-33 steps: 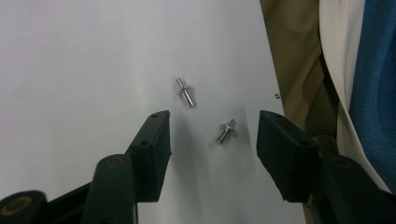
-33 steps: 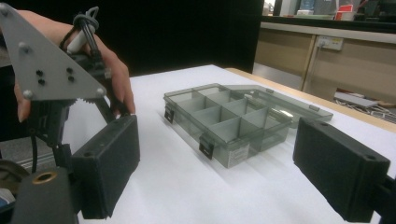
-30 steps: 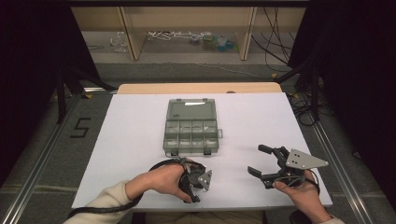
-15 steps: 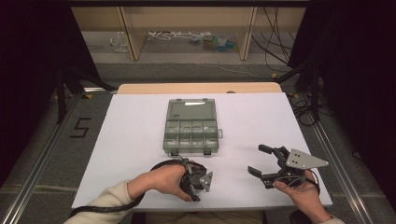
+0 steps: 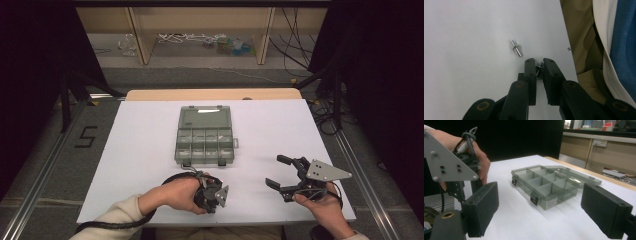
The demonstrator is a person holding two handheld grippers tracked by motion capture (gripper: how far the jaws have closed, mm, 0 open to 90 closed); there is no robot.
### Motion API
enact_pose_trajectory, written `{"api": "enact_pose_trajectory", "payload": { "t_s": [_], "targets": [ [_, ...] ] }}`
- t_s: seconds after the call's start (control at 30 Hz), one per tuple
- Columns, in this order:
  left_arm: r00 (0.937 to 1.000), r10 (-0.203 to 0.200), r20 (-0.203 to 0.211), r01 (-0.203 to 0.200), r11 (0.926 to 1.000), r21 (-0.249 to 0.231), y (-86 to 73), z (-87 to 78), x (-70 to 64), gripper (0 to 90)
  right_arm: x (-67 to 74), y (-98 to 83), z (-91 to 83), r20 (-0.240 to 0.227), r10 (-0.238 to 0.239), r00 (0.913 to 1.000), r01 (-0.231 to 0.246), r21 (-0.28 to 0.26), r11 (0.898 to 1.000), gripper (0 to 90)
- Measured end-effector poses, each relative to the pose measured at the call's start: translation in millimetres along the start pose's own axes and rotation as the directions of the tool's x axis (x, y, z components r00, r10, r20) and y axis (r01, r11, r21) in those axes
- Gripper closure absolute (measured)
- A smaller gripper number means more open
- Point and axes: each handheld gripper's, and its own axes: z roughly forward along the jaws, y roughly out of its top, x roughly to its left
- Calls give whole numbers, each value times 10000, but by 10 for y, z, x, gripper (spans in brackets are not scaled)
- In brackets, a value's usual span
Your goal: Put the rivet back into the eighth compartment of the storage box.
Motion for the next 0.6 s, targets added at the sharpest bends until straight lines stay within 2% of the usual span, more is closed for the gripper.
{"api": "enact_pose_trajectory", "payload": {
  "t_s": [0.07,0.1,0.17,0.2,0.23,0.3,0.33,0.4,0.6],
  "targets": [
    [10000,7,-42,-7,10000,-52,-2,4,-5,818,-1,-1,-1,-37,38,10000,-38,29,10000,158],
    [10000,-3,-25,3,10000,-22,-1,0,-1,819,-19,-2,9,75,-257,9996,259,-182,9995,158],
    [10000,-42,-10,42,10000,-38,-5,-2,4,820,-20,-1,9,67,-259,9996,260,-195,9995,158],
    [10000,-68,-9,68,10000,-55,-6,-1,4,820,-20,-1,9,47,-250,9997,250,-195,9995,158],
    [10000,-78,-9,78,10000,-62,-7,-1,3,820,-2,-1,0,-43,33,10000,-33,10,10000,158],
    [10000,-80,-12,80,9999,-62,-7,-2,3,821,0,0,-1,-24,38,10000,-38,25,10000,158],
    [10000,-86,-14,86,9999,-66,-7,-2,3,821,-18,0,7,23,-227,9997,227,-141,9996,157],
    [9999,-110,-4,110,9999,-88,-9,-2,4,821,0,-1,1,-54,38,10000,-38,25,10000,158],
    [9998,-213,-48,211,9995,-241,-18,-11,23,821,0,-1,-1,-17,12,10000,-12,17,10000,158]
  ]
}}
